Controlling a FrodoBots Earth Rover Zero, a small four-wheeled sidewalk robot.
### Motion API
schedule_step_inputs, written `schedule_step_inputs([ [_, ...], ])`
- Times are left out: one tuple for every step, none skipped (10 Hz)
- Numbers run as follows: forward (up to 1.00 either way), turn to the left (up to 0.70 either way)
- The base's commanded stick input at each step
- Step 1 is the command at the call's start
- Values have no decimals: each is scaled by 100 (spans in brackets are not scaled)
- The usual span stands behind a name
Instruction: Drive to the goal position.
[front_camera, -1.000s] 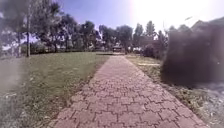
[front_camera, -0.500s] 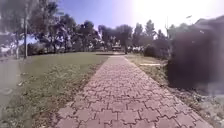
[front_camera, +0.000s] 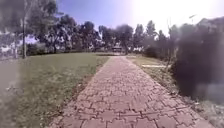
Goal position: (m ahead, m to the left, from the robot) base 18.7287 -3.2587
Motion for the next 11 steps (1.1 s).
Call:
schedule_step_inputs([
  [70, 0],
  [70, 0],
  [69, 0],
  [70, 0],
  [70, 0],
  [70, 0],
  [70, 0],
  [70, 0],
  [70, 0],
  [70, 0],
  [70, 0],
])
